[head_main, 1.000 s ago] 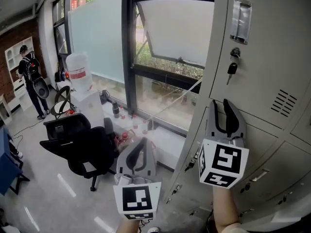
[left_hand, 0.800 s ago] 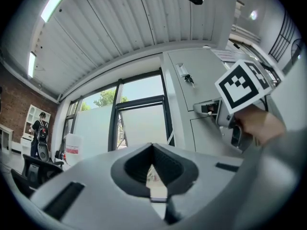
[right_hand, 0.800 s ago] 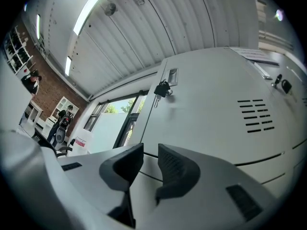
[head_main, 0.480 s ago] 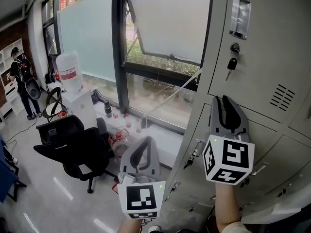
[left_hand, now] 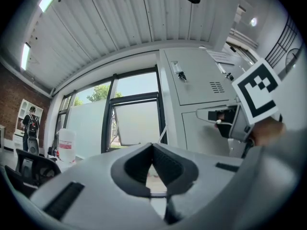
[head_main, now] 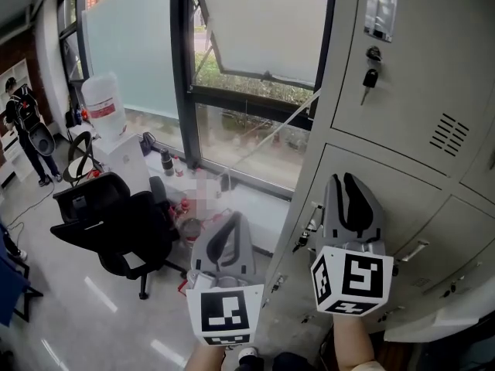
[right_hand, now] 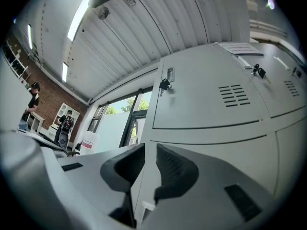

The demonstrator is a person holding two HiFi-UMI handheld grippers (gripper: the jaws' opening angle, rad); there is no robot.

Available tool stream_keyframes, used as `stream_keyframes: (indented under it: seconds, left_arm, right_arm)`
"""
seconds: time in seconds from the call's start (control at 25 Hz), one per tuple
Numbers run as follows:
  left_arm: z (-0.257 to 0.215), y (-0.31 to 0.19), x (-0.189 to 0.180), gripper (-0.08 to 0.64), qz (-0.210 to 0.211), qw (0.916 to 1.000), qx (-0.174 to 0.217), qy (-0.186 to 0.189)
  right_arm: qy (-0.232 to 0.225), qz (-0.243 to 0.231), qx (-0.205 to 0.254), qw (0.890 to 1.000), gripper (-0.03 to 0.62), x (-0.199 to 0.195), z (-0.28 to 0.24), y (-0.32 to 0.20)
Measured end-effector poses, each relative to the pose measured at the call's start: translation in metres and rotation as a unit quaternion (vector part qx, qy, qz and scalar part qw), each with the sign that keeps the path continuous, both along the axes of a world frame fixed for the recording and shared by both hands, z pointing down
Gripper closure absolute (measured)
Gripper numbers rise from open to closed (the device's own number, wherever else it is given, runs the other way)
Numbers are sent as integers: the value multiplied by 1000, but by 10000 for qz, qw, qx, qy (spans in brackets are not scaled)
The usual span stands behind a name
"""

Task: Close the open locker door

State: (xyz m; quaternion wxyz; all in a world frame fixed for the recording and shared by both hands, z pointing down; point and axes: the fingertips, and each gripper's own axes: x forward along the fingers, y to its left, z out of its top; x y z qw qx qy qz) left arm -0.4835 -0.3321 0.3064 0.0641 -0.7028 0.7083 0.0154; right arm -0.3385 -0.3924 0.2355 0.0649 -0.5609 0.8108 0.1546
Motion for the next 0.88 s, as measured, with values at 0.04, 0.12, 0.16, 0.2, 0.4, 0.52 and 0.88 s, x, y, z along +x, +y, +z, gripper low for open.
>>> stream_keyframes:
  seconds: [0.04,0.12,0.16,0.2,0.4,0.52,0.88]
  left_arm:
    - [2,2,0,558,-1,10000,-18,7]
    - [7,5,1,558,-9,10000,-47,14]
    - [9,7,1,558,-9,10000,-68,23]
    - [12,8,2,558,2,10000,-92,24]
    - [20,13,10,558,-25,9998,-148,-155]
    - [27,17,10,558,-189,9996,-191,-64]
    - [44,19,22,558,-255,9987,-389,-184]
  right_arm:
    - [-15,-44,-51,10000,506,0,7,3]
    - [-51,-145,-147,9998,512,-1,22,9]
    - [-75,-186,-197,9996,520,-1,29,11]
    - [-100,-212,-256,9994,526,-1,37,14]
    - [-31,-283,-565,9980,543,3,71,25]
    - [159,-419,-714,9964,546,2,88,31]
    - [156,-745,-987,9922,558,13,115,37]
